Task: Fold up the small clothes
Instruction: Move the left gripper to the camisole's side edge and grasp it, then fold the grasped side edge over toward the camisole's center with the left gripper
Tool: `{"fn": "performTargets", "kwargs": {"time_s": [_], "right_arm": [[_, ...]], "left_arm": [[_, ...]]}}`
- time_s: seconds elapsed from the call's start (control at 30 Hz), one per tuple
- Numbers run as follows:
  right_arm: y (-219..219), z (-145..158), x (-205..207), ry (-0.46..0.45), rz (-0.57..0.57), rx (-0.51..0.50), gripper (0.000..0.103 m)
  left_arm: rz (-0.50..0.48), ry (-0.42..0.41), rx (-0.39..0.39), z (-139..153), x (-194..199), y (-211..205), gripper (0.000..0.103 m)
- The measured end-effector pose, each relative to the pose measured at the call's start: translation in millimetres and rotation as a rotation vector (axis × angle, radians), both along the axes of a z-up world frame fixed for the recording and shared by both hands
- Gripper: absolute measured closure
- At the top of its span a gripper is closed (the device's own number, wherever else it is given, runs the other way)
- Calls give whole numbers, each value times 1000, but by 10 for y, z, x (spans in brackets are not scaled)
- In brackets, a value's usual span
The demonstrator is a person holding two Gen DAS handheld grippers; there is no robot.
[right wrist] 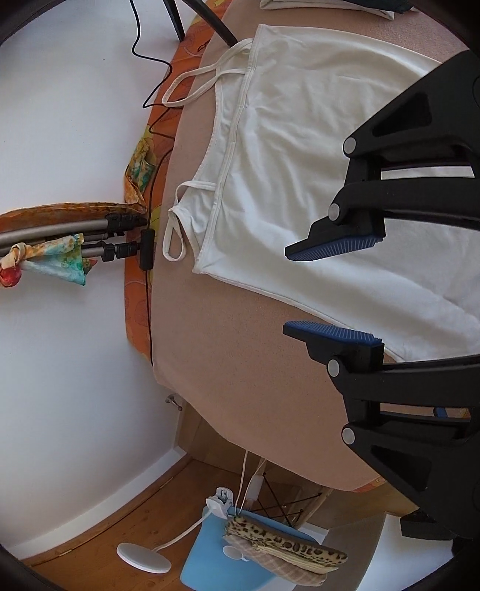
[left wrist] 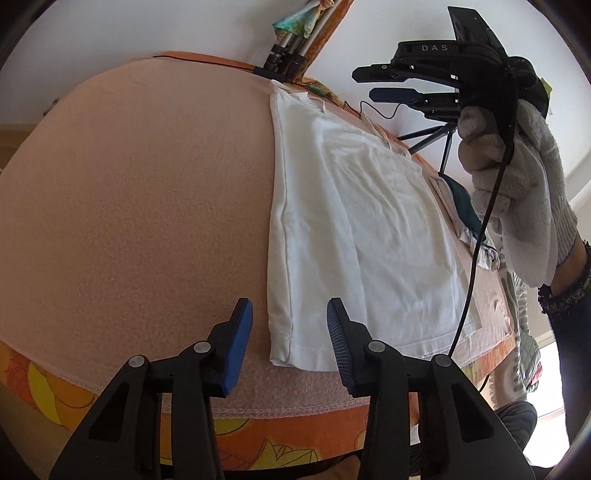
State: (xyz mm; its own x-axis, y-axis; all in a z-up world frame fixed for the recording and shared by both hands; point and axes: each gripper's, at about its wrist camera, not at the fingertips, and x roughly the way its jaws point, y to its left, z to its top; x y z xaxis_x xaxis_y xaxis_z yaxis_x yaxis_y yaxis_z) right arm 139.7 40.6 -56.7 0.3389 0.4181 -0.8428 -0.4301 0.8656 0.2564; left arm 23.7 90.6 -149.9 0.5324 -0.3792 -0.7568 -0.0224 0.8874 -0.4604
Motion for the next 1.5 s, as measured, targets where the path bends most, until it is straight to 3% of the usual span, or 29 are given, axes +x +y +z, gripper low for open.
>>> {"fn": "performTargets", "kwargs": {"time_s": [0.4, 0.7, 0.9, 1.13, 1.27, 1.5], "right_arm": [[538, -606, 654, 100, -23, -36, 68], [817, -864, 903, 93, -32, -158, 73], [930, -961, 997, 94, -31, -218, 79], [1019, -1039, 1017, 75, -14, -291, 94], [997, -1043, 1011, 64, -14, -291, 99], [837, -893, 1013, 37, -49, -251, 100]], "left_arm": [[-32, 32, -33, -99, 38, -42, 74], [-35, 38, -72, -139, 56, 12, 86], [-39, 44, -107, -152, 83, 25, 93], [-36, 33, -144, -167, 101, 68, 97], [-52, -25, -131, -59, 60, 18, 98], [-79, -68, -124, 58, 16, -32, 99]]}}
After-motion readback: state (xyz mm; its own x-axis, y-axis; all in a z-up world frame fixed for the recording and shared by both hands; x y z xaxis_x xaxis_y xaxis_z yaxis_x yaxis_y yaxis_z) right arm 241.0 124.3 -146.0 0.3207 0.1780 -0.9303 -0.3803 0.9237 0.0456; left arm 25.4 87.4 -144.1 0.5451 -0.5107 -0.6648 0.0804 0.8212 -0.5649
